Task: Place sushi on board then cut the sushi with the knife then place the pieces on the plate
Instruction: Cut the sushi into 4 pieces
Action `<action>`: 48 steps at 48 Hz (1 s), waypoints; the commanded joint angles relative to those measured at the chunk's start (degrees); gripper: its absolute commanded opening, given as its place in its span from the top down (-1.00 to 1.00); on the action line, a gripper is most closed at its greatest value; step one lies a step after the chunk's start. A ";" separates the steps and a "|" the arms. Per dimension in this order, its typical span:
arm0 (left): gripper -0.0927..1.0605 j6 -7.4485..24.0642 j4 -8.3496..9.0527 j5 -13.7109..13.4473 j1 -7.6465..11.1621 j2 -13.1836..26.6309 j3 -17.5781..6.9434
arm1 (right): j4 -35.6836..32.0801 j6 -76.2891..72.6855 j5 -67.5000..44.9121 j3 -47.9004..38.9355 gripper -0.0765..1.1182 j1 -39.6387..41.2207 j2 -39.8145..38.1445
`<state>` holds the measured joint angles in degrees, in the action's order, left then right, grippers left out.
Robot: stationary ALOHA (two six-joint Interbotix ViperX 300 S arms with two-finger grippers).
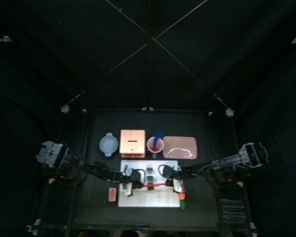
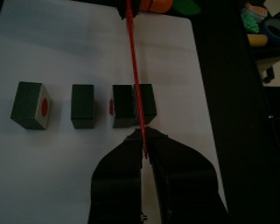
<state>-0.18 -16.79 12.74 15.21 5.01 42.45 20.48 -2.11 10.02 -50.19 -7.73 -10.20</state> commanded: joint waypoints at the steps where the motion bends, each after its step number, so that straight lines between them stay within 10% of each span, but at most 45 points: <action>1: 0.12 0.00 0.09 0.35 0.88 -0.35 -0.97 | 0.09 -0.26 -0.35 0.70 0.32 0.18 -0.35; 48: 0.12 0.35 1.85 0.00 0.35 -2.11 -0.79 | -0.35 -0.18 -0.53 0.88 0.32 0.53 -1.93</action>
<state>0.09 -15.29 12.48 15.29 4.22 42.36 20.13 -2.20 9.93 -50.10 -7.82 -10.81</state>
